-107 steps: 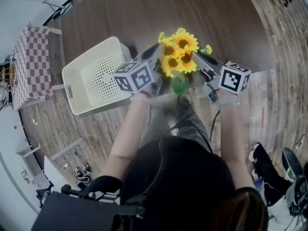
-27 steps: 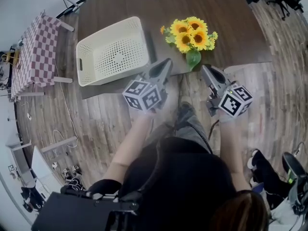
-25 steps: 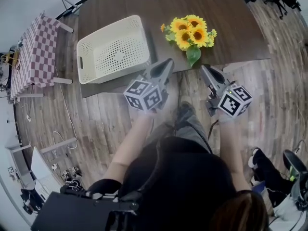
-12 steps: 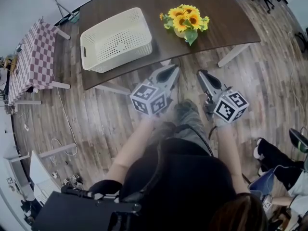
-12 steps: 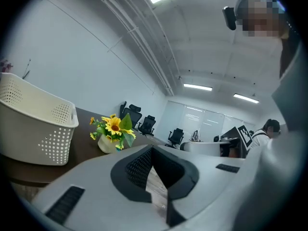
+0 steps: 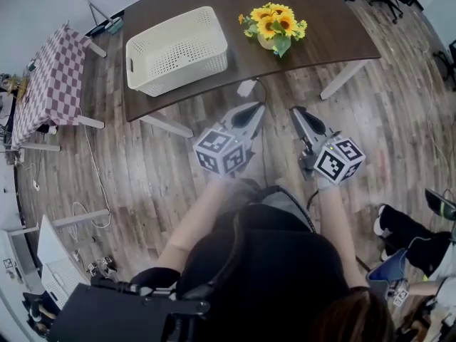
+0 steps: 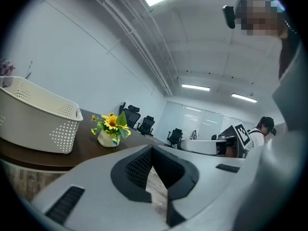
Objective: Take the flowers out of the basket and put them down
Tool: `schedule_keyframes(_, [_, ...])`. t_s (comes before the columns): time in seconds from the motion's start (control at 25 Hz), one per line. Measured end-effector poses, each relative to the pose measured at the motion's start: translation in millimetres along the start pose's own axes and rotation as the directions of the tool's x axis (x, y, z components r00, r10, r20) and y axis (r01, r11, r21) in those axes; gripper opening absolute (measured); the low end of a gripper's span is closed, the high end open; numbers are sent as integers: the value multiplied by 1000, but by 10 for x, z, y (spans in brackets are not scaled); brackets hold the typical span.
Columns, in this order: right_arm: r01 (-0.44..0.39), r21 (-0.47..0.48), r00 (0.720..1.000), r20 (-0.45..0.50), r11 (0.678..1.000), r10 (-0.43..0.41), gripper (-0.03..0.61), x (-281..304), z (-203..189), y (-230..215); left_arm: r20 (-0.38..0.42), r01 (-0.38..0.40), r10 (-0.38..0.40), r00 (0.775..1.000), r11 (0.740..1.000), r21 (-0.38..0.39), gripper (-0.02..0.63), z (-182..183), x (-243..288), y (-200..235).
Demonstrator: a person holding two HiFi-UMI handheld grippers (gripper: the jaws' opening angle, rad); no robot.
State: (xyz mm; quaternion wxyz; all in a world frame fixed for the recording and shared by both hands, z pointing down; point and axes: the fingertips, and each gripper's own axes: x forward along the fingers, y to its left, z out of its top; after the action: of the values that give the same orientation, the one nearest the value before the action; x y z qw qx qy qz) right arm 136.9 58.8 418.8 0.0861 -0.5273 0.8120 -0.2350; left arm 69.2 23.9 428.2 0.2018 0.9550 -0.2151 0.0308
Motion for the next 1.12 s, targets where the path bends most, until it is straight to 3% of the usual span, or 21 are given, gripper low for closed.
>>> schedule_keyframes(0.28, [-40,-30,999,-13,999,39,2,-204,-18,201,19,-21,21,1000,1000,-6,2,-64,-158,-291])
schedule_keyframes(0.6, [-45,-44,999,-23,998,44,2,-684,-219,449,66,-65,63,996,997,38,2,-217,-418,-798])
schedule_keyframes(1.12, [-94,-52,995,-46,994,91,2,-1304,-591,801,68,-134,132,989,990,32,2,-607,-909,-1350])
